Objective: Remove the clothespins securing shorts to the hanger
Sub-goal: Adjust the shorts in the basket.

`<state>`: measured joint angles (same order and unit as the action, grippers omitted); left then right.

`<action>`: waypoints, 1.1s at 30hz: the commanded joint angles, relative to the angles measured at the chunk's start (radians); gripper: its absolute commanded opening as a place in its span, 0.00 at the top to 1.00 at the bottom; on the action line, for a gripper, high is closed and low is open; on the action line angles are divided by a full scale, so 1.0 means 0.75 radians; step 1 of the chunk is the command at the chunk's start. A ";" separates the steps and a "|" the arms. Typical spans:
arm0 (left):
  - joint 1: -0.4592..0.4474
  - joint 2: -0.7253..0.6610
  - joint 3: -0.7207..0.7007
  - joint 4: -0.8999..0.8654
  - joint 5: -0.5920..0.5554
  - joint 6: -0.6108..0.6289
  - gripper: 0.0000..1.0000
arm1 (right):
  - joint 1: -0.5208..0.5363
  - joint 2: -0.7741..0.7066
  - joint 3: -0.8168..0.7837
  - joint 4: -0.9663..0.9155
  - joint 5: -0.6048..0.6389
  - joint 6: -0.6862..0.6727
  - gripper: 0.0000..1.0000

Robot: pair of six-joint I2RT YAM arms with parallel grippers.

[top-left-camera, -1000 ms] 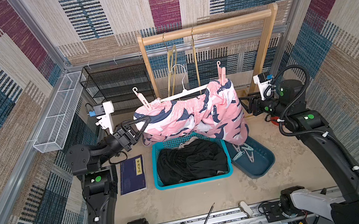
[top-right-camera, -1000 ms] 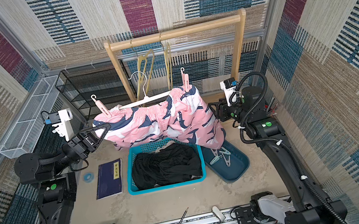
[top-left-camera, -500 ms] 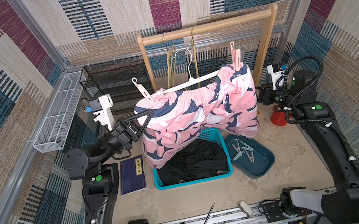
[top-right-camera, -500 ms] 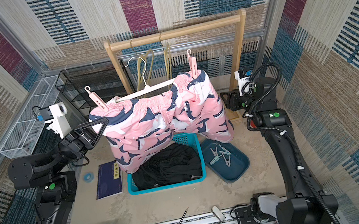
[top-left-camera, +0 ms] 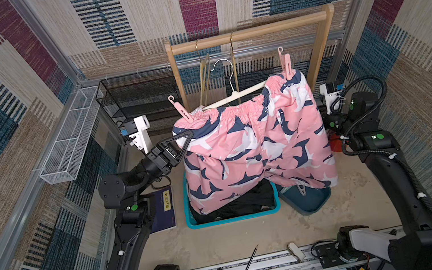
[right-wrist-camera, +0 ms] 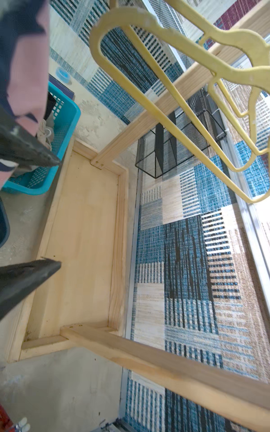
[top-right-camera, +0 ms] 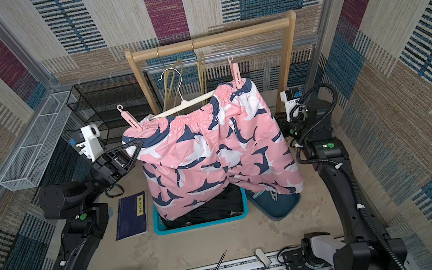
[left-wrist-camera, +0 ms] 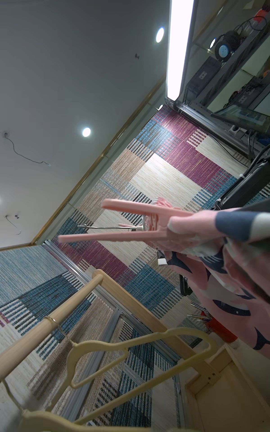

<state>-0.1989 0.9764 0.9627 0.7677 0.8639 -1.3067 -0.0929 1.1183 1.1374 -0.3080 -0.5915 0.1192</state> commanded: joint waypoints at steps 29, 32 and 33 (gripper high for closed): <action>0.267 0.084 -0.171 0.252 0.127 0.042 1.00 | 0.871 -0.065 -0.449 0.510 0.231 0.294 0.39; 0.269 0.097 -0.159 0.259 0.154 0.049 1.00 | 0.942 0.000 -0.461 0.563 0.253 0.304 0.39; 0.269 0.101 -0.156 0.259 0.160 0.052 1.00 | 0.959 0.023 -0.464 0.581 0.256 0.307 0.39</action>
<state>-0.0002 1.0477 0.8330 0.8810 0.9653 -1.2800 0.6022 1.1107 0.7952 0.0475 -0.4339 0.3225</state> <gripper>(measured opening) 0.094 0.612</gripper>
